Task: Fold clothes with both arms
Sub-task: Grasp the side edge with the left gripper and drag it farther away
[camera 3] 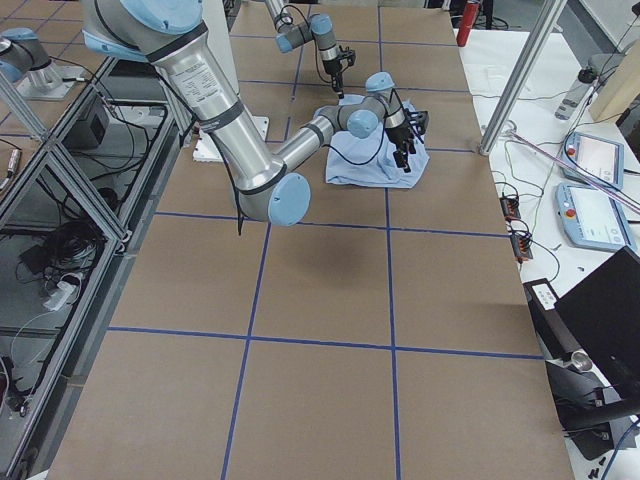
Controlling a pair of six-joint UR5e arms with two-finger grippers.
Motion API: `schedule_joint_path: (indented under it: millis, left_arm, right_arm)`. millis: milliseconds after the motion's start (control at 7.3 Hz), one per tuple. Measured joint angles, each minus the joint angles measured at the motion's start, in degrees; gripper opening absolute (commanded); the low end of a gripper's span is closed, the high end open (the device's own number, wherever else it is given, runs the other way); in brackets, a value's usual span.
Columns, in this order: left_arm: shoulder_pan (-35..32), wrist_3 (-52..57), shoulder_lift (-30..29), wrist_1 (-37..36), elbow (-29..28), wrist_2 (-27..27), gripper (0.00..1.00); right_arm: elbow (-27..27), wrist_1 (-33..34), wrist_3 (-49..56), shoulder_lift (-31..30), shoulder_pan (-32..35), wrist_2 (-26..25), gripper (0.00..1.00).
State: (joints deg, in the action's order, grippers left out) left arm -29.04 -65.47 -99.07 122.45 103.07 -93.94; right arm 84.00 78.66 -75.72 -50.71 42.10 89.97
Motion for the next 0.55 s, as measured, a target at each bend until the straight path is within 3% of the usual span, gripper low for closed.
schedule_joint_path:
  millis: [274,548]
  left_arm:
    - [-7.29,9.22,0.33,0.43,-2.86,-0.07,0.00]
    - [-17.05,19.45,-5.02,3.64,-13.65,-0.24,0.00]
  right_arm:
    - [-0.17,0.00,0.09,0.00,0.00,-0.05,1.00]
    - [-0.16,-0.02,-0.08,0.00,0.00,-0.06,1.00]
